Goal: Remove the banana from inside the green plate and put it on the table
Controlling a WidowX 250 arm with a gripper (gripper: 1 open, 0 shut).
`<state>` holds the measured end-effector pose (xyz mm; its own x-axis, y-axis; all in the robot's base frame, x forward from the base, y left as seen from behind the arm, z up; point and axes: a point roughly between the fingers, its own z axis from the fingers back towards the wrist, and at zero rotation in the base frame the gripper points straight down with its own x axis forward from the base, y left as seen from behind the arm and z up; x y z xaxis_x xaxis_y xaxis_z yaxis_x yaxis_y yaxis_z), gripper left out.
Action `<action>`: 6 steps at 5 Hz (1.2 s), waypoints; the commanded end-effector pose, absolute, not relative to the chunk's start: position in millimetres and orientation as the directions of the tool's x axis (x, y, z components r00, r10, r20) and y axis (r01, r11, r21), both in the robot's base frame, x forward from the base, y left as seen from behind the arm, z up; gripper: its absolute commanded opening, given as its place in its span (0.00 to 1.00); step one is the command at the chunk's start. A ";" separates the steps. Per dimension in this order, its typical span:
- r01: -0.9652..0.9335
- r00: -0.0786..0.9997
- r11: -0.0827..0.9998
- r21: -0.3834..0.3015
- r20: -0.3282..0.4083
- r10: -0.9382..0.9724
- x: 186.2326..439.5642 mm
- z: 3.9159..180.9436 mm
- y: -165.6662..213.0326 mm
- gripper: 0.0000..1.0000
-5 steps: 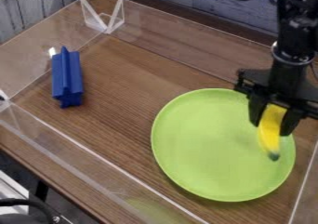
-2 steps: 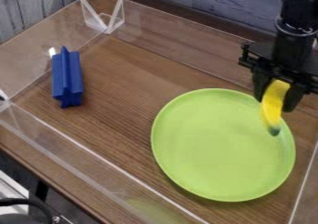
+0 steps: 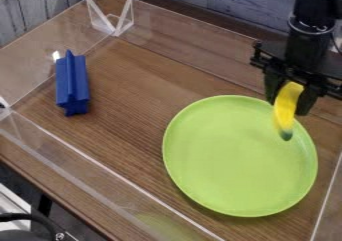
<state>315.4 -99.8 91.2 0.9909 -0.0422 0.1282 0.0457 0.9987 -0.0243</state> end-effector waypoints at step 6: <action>0.067 0.951 0.998 -0.003 0.303 -0.063 362.2 131.0 -88.4 0.00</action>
<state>354.0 -86.6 108.6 0.9698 -0.0632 0.2357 0.0638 0.9979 0.0051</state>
